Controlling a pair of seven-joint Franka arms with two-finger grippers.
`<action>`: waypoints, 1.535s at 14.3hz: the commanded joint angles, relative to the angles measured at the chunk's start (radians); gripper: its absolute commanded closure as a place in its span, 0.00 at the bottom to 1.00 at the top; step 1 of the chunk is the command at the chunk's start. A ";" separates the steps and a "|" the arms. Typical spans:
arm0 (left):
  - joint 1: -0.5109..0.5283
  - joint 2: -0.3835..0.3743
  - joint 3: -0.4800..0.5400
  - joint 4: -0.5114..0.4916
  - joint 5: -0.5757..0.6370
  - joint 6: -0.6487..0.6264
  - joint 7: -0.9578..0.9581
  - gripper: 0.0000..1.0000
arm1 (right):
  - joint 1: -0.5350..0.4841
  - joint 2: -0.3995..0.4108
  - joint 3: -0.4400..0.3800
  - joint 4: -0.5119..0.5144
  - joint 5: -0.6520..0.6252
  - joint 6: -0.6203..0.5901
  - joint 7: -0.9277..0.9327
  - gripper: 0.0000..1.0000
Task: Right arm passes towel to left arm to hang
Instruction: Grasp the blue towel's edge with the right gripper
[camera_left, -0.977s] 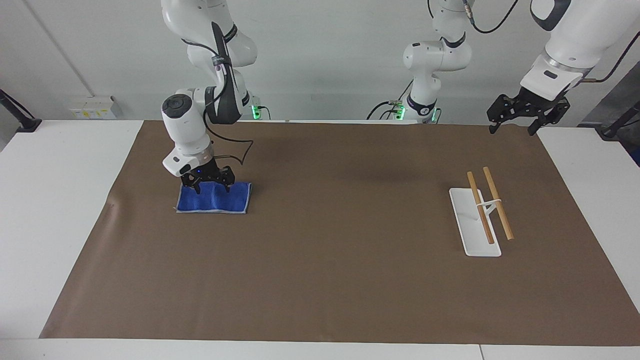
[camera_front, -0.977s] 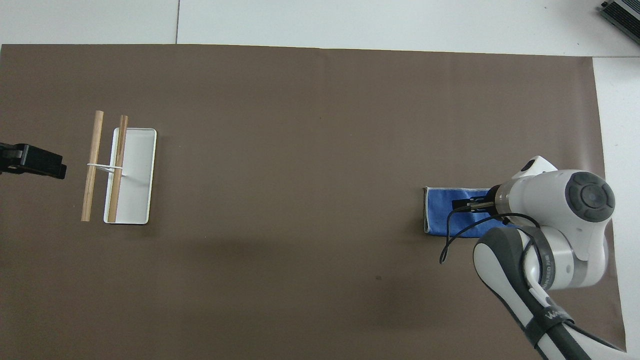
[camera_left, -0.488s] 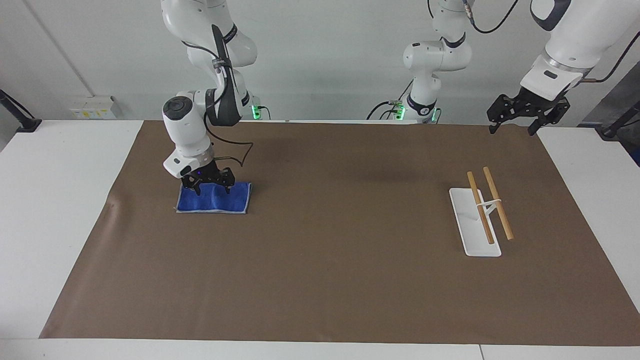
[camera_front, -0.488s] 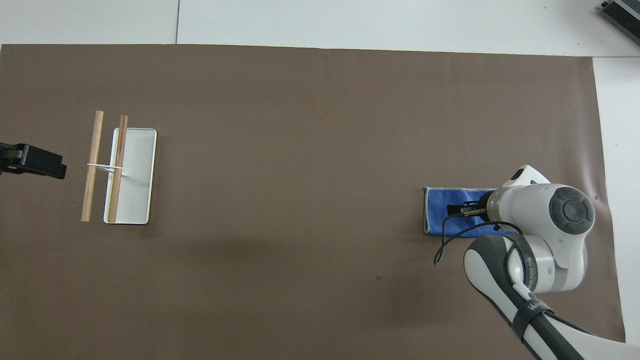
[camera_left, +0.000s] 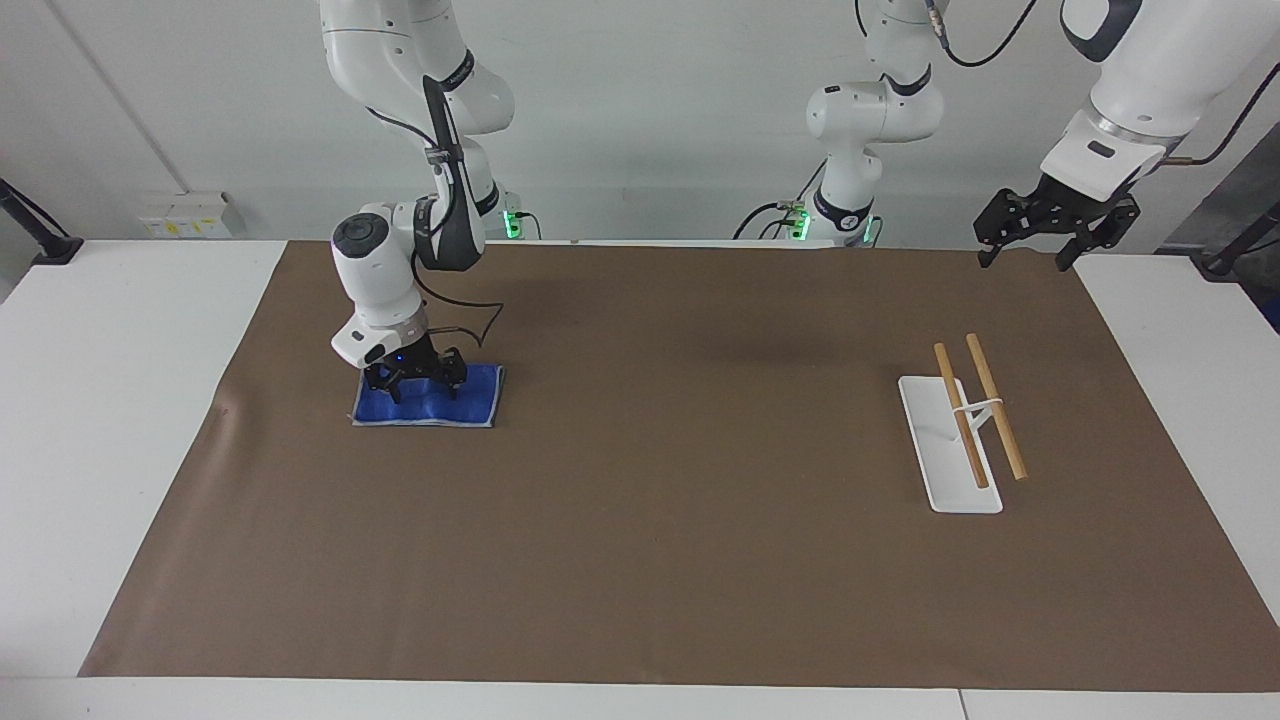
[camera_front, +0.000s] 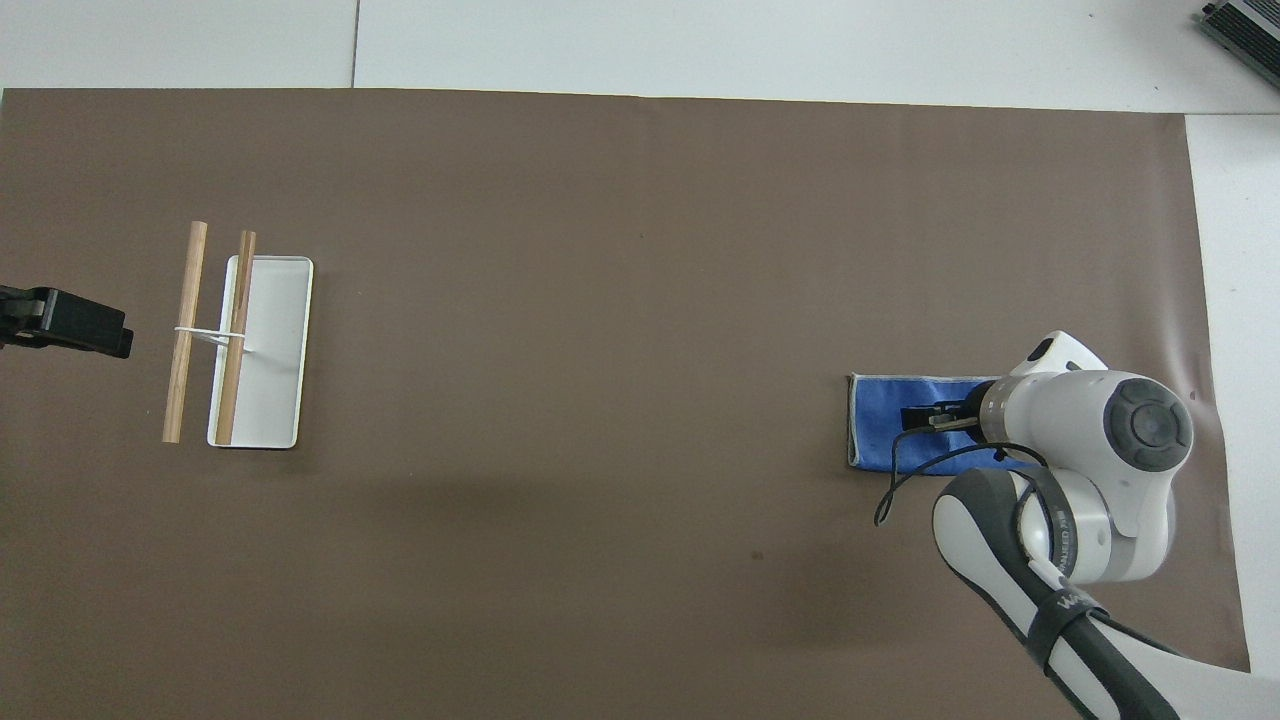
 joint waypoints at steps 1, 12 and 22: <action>0.003 -0.025 -0.005 -0.024 0.019 -0.008 -0.009 0.00 | -0.006 -0.011 0.007 -0.021 0.020 0.013 -0.027 0.00; 0.003 -0.025 -0.005 -0.026 0.019 -0.008 -0.009 0.00 | 0.004 -0.003 0.009 0.010 0.018 -0.017 -0.022 1.00; 0.003 -0.025 -0.005 -0.026 0.019 -0.008 -0.007 0.00 | 0.046 -0.035 0.058 0.259 0.231 -0.298 -0.073 1.00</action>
